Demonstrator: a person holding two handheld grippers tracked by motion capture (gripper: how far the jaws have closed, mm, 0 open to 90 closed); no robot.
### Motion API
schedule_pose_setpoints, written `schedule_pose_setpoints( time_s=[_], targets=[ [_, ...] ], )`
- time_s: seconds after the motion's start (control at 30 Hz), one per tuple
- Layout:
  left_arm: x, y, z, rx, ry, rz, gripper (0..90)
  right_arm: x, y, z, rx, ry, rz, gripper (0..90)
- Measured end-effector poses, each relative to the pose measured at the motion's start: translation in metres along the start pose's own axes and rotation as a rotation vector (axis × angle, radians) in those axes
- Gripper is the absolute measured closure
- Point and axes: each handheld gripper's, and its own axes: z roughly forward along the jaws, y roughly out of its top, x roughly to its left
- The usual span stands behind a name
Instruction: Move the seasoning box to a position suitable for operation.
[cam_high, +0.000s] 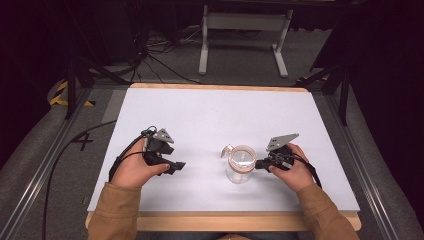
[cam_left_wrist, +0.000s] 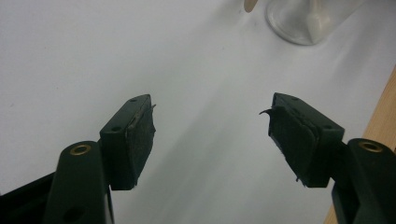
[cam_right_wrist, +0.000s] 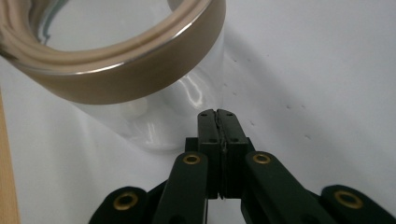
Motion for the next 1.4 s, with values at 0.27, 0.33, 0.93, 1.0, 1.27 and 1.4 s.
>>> schedule_pose_setpoints(
  time_s=[0.27, 0.33, 0.93, 1.0, 1.27, 1.4],
  targets=[
    [0.000, 0.004, 0.004, 0.005, -0.006, 0.013, 32.1, 0.013, 0.003, 0.003, 0.023, 0.040, -0.029, 90.0],
    [0.000, 0.005, 0.005, 0.008, -0.008, 0.012, 32.4, 0.017, 0.004, 0.003, 0.028, 0.050, -0.037, 90.0],
    [0.006, 0.008, 0.012, -0.040, -0.029, -0.019, 38.9, 0.050, 0.016, 0.024, 0.023, 0.156, -0.110, 90.0],
    [0.007, 0.008, 0.012, -0.048, -0.029, -0.020, 39.5, 0.053, 0.016, 0.026, 0.020, 0.163, -0.111, 90.0],
    [0.009, 0.017, 0.013, -0.067, -0.051, 0.020, 49.7, 0.050, 0.011, 0.019, -0.005, 0.156, -0.093, 90.0],
    [0.008, 0.025, 0.012, -0.138, -0.107, 0.076, 59.8, 0.045, 0.006, 0.008, -0.031, 0.127, -0.073, 90.0]
  ],
)
